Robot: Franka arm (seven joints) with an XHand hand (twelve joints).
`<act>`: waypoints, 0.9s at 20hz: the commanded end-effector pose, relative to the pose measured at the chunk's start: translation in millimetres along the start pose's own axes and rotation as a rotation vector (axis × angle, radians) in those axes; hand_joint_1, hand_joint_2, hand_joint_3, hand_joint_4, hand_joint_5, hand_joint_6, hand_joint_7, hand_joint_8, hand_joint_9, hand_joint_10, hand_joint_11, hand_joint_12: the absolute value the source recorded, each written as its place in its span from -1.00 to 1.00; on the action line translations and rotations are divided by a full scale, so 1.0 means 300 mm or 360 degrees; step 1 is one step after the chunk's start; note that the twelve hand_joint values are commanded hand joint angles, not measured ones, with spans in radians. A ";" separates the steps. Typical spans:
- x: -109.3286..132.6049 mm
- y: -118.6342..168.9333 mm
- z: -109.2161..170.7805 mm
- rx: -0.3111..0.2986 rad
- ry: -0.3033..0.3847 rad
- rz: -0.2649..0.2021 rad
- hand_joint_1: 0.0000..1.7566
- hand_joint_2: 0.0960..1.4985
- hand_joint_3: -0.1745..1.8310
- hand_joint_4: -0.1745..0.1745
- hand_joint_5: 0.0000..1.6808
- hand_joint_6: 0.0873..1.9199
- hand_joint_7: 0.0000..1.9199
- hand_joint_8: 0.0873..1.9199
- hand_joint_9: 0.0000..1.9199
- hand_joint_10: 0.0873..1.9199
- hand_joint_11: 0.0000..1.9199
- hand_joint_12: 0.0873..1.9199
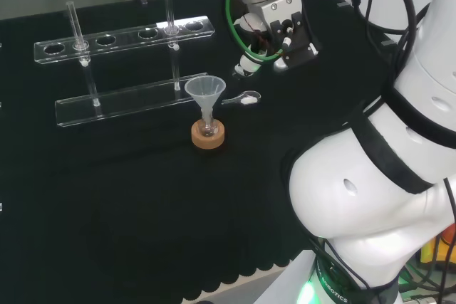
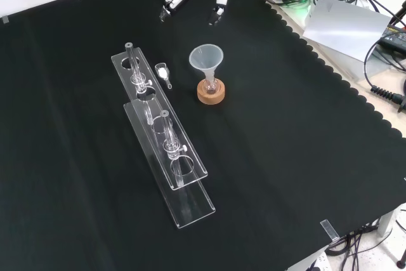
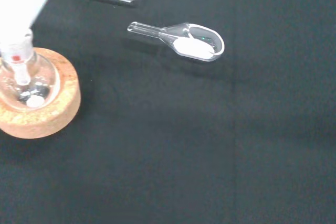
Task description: Pick up the weighing funnel.
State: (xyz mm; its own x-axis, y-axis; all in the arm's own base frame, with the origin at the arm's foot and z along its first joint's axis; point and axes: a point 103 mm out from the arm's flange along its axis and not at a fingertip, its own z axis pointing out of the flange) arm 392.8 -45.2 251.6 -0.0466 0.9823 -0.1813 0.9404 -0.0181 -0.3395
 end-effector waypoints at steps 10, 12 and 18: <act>-0.147 0.196 0.086 0.0049 0.0053 0.0009 -0.11 -0.15 -0.24 -0.34 -0.59 -1.00 -0.71 -0.32 -0.36 -0.42 -0.59 0.39; -0.166 0.235 0.107 0.0065 0.0067 0.0001 -0.10 -0.14 -0.23 -0.34 -0.56 -1.00 -0.69 -0.31 -0.35 -0.43 -0.59 0.39; -0.202 0.354 0.183 0.0101 0.0129 -0.0035 -0.10 -0.14 -0.22 -0.34 -0.50 -1.00 -0.65 -0.30 -0.31 -0.42 -0.57 0.38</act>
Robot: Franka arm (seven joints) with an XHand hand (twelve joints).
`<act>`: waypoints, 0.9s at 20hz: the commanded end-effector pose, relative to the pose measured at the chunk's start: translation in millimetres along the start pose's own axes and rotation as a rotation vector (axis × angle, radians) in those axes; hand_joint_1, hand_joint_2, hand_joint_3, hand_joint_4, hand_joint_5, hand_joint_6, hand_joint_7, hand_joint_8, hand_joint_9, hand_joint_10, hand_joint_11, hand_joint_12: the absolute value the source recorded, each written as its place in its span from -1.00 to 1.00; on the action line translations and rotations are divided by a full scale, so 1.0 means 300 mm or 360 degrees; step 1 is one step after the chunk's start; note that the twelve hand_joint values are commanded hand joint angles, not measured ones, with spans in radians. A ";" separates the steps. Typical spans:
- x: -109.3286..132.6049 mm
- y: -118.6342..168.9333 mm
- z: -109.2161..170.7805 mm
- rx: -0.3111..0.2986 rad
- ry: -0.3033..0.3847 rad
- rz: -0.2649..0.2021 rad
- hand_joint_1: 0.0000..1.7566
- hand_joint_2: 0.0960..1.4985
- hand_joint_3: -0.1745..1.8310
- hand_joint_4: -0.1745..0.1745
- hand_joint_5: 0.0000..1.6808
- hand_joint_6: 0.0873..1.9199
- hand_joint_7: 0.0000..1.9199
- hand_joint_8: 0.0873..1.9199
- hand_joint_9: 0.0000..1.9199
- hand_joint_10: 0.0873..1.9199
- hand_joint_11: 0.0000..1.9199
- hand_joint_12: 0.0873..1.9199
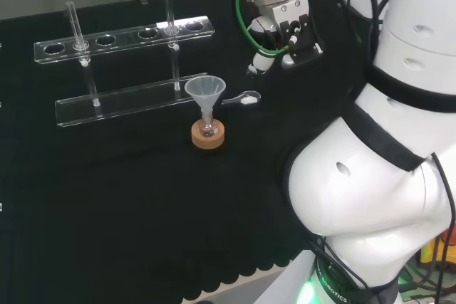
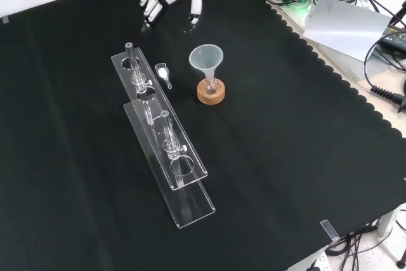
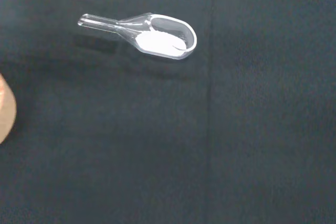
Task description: Pick up the weighing funnel.
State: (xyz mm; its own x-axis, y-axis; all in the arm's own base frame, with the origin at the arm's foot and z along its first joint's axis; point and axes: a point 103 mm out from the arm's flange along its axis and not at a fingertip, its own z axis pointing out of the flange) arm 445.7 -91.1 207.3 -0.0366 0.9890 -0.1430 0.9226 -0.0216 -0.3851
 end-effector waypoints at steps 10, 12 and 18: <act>-0.068 0.251 0.193 0.0108 0.0091 -0.0059 -0.04 -0.13 -0.19 -0.35 -0.46 -1.00 -0.61 -0.31 -0.28 -0.45 -0.55 0.36; -0.063 0.262 0.212 0.0109 0.0087 -0.0059 -0.01 -0.13 -0.18 -0.34 -0.45 -1.00 -0.61 -0.31 -0.27 -0.45 -0.54 0.36; -0.046 0.284 0.258 0.0110 0.0124 -0.0069 0.04 -0.17 -0.15 -0.34 -0.33 -1.00 -0.58 -0.32 -0.25 -0.47 -0.53 0.35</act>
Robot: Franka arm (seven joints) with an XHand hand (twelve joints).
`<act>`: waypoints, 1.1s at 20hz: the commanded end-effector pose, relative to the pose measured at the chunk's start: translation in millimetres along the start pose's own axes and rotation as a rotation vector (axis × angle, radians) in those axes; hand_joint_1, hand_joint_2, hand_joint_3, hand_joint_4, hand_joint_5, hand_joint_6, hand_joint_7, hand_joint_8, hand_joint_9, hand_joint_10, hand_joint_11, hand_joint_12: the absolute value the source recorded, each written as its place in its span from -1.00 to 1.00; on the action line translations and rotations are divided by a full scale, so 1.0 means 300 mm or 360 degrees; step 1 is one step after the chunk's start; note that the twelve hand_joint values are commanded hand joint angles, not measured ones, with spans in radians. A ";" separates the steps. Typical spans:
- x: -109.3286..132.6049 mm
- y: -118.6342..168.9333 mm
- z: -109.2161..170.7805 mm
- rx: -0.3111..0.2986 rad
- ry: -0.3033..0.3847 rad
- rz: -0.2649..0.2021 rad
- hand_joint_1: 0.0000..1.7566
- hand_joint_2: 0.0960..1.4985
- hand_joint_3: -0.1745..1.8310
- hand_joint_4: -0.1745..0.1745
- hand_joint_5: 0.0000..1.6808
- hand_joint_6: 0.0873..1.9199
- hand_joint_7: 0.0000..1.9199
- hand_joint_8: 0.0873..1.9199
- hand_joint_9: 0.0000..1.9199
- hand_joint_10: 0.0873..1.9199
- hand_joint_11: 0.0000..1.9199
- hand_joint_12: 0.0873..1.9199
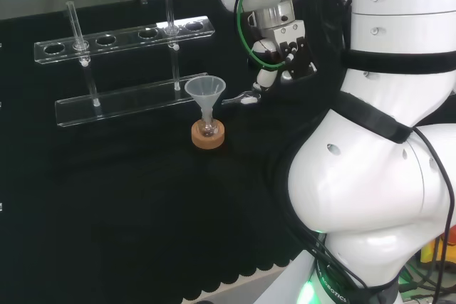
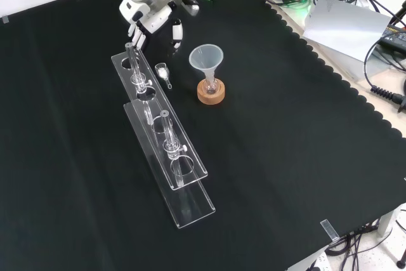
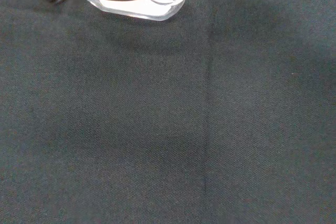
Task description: Pick up the weighing funnel.
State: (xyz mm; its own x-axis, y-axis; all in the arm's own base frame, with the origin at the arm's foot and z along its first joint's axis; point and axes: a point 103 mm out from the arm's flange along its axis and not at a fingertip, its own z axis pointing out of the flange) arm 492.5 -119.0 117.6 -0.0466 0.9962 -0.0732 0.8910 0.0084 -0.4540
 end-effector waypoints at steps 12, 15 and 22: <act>0.016 0.051 0.085 -0.0056 0.0025 -0.0018 0.04 -0.25 -0.08 -0.36 -0.27 -0.94 -0.54 -0.33 -0.23 -0.49 -0.51 0.33; 0.026 0.049 0.084 -0.0068 0.0017 -0.0017 0.05 -0.26 -0.07 -0.36 -0.27 -0.94 -0.54 -0.33 -0.23 -0.49 -0.51 0.33; 0.023 0.060 0.113 -0.0123 0.0004 -0.0015 0.05 -0.27 -0.07 -0.38 -0.21 -0.90 -0.53 -0.33 -0.22 -0.49 -0.51 0.33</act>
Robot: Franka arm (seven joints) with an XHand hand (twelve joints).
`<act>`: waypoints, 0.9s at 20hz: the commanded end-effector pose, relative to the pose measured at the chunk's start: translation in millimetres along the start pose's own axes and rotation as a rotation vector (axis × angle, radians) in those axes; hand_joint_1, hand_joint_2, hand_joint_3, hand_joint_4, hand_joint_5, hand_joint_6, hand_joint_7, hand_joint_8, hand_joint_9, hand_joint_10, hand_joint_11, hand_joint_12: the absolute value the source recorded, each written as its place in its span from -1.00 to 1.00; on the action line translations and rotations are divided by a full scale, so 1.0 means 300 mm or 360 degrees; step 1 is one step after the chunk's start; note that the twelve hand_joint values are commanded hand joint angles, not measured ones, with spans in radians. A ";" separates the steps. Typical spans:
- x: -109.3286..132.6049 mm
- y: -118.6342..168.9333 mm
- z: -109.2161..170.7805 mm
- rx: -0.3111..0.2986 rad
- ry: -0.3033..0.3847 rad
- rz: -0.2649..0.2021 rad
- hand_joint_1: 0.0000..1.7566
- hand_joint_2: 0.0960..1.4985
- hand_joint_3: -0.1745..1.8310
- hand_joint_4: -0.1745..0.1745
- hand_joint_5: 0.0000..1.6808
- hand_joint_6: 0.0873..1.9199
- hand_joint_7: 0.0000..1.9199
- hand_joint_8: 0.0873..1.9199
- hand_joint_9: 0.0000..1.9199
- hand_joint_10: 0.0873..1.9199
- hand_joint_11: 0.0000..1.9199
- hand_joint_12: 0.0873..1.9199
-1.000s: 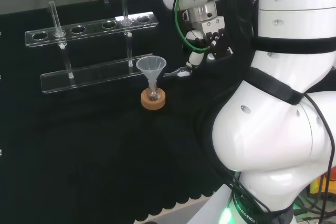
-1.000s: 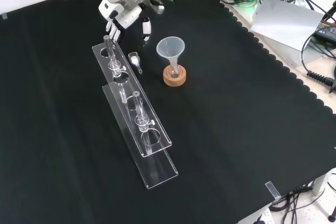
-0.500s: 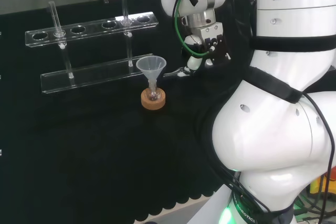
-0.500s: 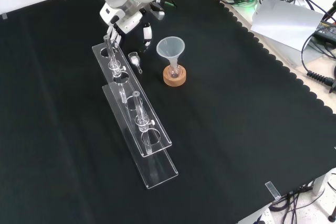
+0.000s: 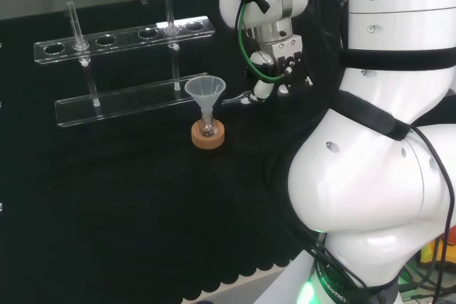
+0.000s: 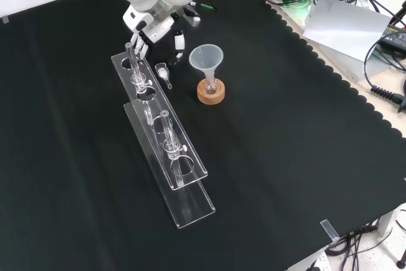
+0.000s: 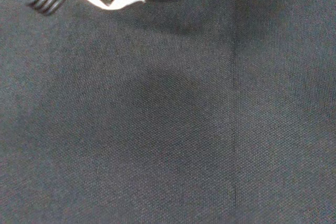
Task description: Pick up the weighing funnel.
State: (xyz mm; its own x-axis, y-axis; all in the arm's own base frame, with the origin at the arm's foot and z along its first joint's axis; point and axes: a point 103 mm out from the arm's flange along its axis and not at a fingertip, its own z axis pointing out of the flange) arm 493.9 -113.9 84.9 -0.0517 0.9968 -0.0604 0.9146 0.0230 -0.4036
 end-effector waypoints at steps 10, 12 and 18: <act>0.013 0.027 0.041 -0.0075 -0.0049 -0.0010 0.06 -0.29 -0.05 -0.39 -0.33 -0.43 -0.52 -0.32 -0.22 -0.50 -0.51 0.32; 0.023 0.033 0.041 -0.0085 -0.0062 -0.0014 0.06 -0.29 -0.05 -0.39 -0.34 -0.40 -0.52 -0.31 -0.22 -0.49 -0.51 0.32; 0.036 0.046 0.049 -0.0077 -0.0064 -0.0032 0.06 -0.29 -0.05 -0.40 -0.36 -0.37 -0.52 -0.31 -0.21 -0.49 -0.51 0.33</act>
State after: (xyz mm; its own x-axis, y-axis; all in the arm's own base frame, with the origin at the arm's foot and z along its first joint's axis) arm 498.8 -105.7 66.9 -0.0806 0.9927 -0.0901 0.9329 0.0433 -0.3575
